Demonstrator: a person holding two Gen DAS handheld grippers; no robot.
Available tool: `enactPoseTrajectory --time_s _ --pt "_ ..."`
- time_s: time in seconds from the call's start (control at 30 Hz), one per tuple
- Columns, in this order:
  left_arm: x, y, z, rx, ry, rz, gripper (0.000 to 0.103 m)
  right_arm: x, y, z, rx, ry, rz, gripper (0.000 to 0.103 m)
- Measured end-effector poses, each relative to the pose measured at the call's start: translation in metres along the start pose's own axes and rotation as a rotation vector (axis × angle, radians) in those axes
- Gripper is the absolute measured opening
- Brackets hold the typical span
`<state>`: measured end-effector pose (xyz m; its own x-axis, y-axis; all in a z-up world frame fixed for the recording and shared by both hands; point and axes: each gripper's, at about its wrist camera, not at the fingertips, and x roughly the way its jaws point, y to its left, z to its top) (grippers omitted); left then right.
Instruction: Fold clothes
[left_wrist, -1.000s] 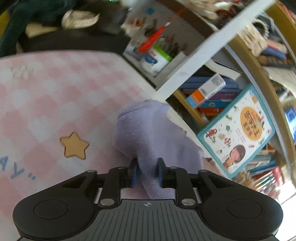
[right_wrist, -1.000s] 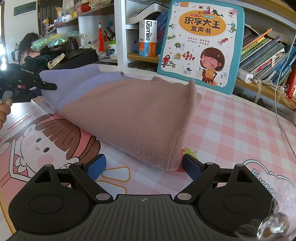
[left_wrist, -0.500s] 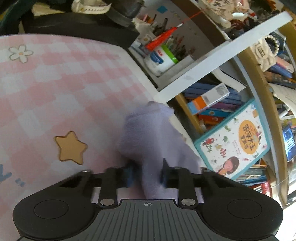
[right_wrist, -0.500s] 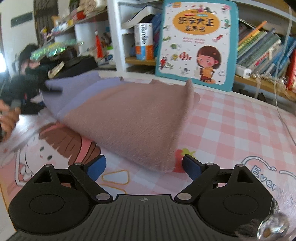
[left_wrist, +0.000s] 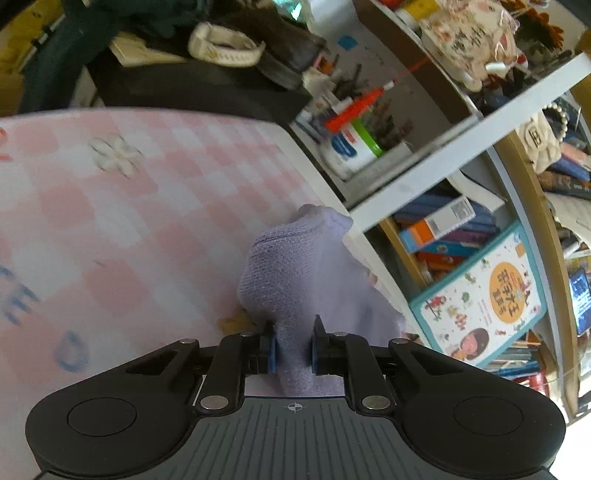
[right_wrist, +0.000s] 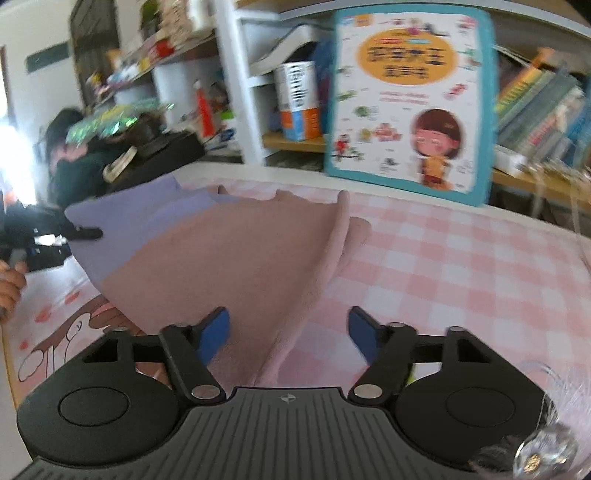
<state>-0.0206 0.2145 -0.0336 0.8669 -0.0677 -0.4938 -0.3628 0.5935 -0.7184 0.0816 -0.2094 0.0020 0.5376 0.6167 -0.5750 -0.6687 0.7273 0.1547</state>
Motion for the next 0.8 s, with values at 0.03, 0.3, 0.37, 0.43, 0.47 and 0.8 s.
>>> enactPoseTrajectory --time_s 0.03,0.3,0.37,0.43,0.47,0.8 --pt "-0.003 0.002 0.001 0.008 -0.008 0.009 0.015 0.005 0.003 0.002 -0.008 0.006 0.017 0.049" --pt "-0.021 -0.011 0.004 0.121 -0.044 0.041 0.014 0.020 0.005 0.001 0.067 0.013 0.137 0.018" --pt "-0.026 -0.026 0.002 0.178 -0.069 0.035 0.013 0.021 0.000 0.000 0.101 0.011 0.151 0.018" --pt "-0.033 -0.046 0.000 0.250 -0.095 0.016 0.013 0.021 -0.003 -0.001 0.122 0.009 0.162 0.018" --pt "-0.036 -0.057 -0.001 0.287 -0.106 0.002 0.013 0.021 -0.003 -0.001 0.127 0.008 0.165 0.018" --pt "-0.042 -0.164 -0.038 0.549 -0.129 -0.213 0.013 0.021 -0.007 -0.004 0.147 0.002 0.181 0.018"
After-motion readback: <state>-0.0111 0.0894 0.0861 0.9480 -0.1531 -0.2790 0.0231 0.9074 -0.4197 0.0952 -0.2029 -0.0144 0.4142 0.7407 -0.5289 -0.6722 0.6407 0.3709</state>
